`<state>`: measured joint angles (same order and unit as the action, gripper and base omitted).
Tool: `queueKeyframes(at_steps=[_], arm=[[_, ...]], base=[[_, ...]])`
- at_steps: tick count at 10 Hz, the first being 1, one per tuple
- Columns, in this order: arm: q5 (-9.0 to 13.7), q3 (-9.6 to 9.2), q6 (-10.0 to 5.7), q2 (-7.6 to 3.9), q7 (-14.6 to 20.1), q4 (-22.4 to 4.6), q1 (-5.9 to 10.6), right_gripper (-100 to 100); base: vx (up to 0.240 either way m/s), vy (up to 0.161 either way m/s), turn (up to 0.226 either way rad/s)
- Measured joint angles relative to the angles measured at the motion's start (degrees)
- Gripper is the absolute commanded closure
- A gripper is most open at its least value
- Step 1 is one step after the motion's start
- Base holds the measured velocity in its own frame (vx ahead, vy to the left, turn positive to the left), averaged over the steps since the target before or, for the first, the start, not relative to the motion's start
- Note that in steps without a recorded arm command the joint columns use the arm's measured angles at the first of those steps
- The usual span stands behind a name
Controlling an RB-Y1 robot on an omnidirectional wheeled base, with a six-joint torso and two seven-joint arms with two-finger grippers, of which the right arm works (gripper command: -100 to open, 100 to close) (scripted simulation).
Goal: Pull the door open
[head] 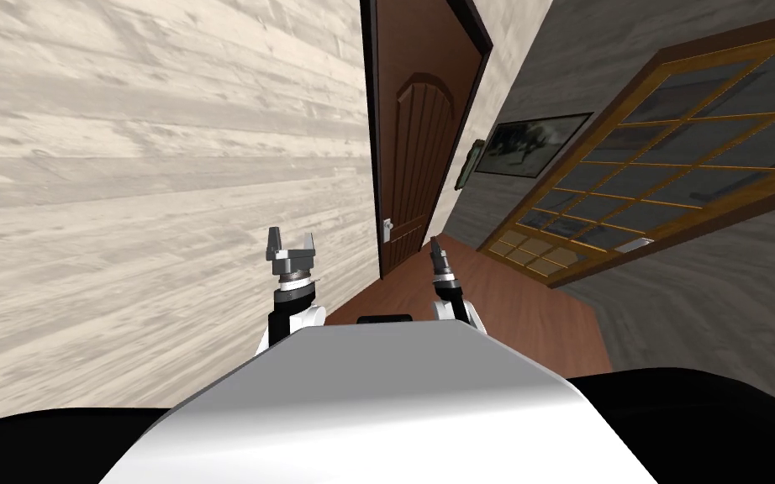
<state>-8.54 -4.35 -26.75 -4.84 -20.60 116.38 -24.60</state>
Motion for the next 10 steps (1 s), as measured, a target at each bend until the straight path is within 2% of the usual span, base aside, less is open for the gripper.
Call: queueKeyframes(at_steps=[2, 10], arm=[[-1.6, -0.28, 0.35, -1.15, -1.8, -1.3, 0.37, -100], [-8.9, -2.42, 0.54, -4.06, -10.3, -9.3, 2.26, -100]], base=[[0.087, -0.037, 0.092], [0.093, -0.038, 0.1]])
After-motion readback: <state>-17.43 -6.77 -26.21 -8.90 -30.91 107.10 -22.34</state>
